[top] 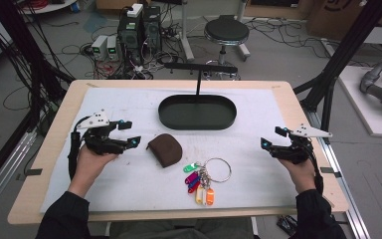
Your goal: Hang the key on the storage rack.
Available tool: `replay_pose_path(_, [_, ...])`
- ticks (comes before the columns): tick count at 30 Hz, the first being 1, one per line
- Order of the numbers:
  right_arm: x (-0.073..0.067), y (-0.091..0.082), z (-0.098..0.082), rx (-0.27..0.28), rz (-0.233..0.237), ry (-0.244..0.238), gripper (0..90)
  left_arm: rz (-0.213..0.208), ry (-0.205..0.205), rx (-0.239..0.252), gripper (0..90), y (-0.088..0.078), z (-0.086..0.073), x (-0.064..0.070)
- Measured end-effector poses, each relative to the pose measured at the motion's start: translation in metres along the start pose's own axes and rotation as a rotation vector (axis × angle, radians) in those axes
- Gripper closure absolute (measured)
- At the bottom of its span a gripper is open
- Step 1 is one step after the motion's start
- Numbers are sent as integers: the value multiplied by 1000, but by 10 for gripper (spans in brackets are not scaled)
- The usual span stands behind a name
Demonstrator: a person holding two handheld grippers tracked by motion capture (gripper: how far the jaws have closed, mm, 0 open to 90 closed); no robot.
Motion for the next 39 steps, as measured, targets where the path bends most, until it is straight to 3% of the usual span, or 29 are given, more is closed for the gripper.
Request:
replay_pose_path(15, [-1,-3,-2,-5,-3,4,213,6,12,-3,281,1,2,1])
replay_pose_path(21, [-4,-6,-5,-18,25,15,297,1,14,-7,281,6,3,3])
replay_pose_path(22, [-8,-5,-6,-28,47,5,336,-6,10,-6,290,7,3,4])
replay_pose_path(26, [-13,-3,-7,-37,49,-18,336,-35,14,13,303,13,9,12])
replay_pose_path(27, [-14,-2,-7,-42,51,-19,335,-59,25,18,316,19,14,18])
replay_pose_path(33, [-11,-3,-8,-45,41,-16,335,-125,58,19,336,38,27,34])
replay_pose_path(36, [-7,-3,-8,-46,33,-10,335,-178,71,14,356,58,37,47])
replay_pose_path(39, [-4,-3,-8,-43,28,-7,335,-198,79,-2,375,68,40,54])
Point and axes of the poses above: each handheld gripper's, and its own axes: y roughly forward along the jaws, z roughly out of its top, x roughly to its right, the point moved 9 cm from there along y, roughly forward along the jaws, and after that the axes turned 14 degrees about y, right-handed, at the moved point
